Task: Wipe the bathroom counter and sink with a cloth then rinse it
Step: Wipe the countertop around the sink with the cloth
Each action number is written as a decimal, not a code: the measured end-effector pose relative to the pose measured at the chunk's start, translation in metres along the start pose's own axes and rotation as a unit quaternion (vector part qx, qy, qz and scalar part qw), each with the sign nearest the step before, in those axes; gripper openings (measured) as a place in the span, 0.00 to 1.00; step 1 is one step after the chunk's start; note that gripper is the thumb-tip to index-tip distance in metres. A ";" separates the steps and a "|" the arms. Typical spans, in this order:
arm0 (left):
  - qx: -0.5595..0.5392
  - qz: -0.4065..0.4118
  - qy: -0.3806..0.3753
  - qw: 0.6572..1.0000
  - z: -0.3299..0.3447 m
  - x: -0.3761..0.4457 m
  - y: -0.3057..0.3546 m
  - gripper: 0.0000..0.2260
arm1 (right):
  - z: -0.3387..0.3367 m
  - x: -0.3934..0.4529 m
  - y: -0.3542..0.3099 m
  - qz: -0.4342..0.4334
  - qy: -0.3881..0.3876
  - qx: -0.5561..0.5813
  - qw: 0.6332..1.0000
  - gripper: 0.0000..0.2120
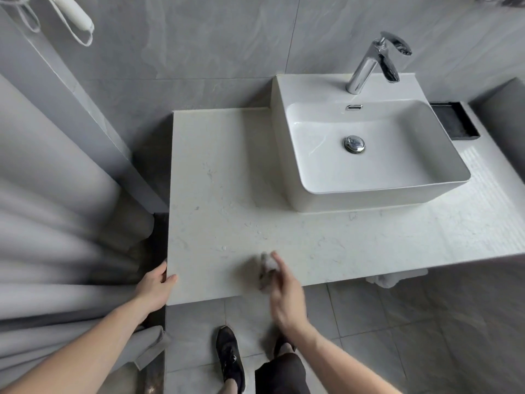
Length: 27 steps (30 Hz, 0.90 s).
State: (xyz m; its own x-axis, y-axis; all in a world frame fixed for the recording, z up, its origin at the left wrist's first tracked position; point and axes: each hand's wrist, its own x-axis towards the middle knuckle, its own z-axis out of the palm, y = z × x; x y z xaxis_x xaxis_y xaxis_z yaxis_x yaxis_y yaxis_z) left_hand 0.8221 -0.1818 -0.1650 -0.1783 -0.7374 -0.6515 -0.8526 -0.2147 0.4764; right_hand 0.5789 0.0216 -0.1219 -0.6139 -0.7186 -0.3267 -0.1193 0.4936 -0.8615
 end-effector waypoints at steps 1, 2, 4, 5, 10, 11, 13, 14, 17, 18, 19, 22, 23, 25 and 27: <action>0.001 0.001 -0.001 1.000 -0.001 0.000 0.000 0.21 | -0.021 0.007 0.003 0.001 0.039 -0.016 0.999 0.21; 0.010 0.004 0.001 1.000 -0.001 -0.001 0.000 0.21 | -0.043 0.016 0.008 0.004 0.075 -0.040 0.996 0.21; 0.026 0.007 0.005 1.000 -0.001 -0.005 0.004 0.21 | -0.083 0.035 0.021 0.011 0.130 -0.098 0.987 0.21; 0.029 0.008 0.005 1.000 -0.001 -0.007 0.005 0.20 | -0.098 0.043 0.029 0.018 0.145 -0.128 0.981 0.22; 0.008 0.004 -0.004 1.000 -0.001 -0.005 0.001 0.19 | -0.102 0.062 0.065 0.059 0.109 -0.289 0.949 0.24; 0.001 0.006 -0.005 1.000 0.000 -0.004 0.000 0.20 | -0.088 0.060 0.069 0.052 0.101 -0.319 0.941 0.25; 0.001 0.011 -0.003 1.000 0.001 -0.004 0.000 0.19 | -0.052 0.052 0.068 0.033 0.098 -0.335 0.937 0.28; -0.002 0.011 -0.001 1.000 0.001 -0.004 0.000 0.19 | -0.031 0.046 0.064 0.017 0.097 -0.329 0.939 0.28; -0.007 0.013 -0.001 1.000 0.001 -0.005 0.000 0.19 | 0.032 0.029 0.043 -0.047 0.057 -0.315 0.946 0.30; -0.009 0.014 -0.002 1.000 0.000 -0.005 0.000 0.19 | 0.051 0.023 0.036 -0.063 0.033 -0.313 0.947 0.31; -0.008 0.015 -0.003 1.000 0.000 -0.004 -0.001 0.19 | 0.070 0.015 0.029 -0.080 0.009 -0.314 0.946 0.32; -0.014 0.015 -0.011 1.000 0.000 -0.003 -0.002 0.20 | 0.121 -0.011 0.008 -0.144 -0.059 -0.313 0.937 0.40; -0.022 0.013 -0.019 1.000 0.000 -0.002 -0.003 0.19 | 0.135 -0.019 0.002 -0.160 -0.084 -0.307 0.934 0.39; -0.045 0.008 -0.043 0.998 0.000 0.005 -0.012 0.17 | 0.154 -0.030 -0.006 -0.181 -0.136 -0.278 0.933 0.35; -0.068 0.003 -0.067 0.995 0.001 0.016 -0.025 0.16 | 0.156 -0.031 -0.015 -0.168 -0.175 -0.230 0.942 0.32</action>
State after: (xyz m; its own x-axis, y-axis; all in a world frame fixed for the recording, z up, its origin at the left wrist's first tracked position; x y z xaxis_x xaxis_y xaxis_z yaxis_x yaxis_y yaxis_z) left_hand 0.8407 -0.1876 -0.1877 -0.2552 -0.6497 -0.7161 -0.7779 -0.3020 0.5511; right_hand 0.7218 -0.0399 -0.1595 -0.1950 -0.9504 -0.2424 -0.6363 0.3106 -0.7061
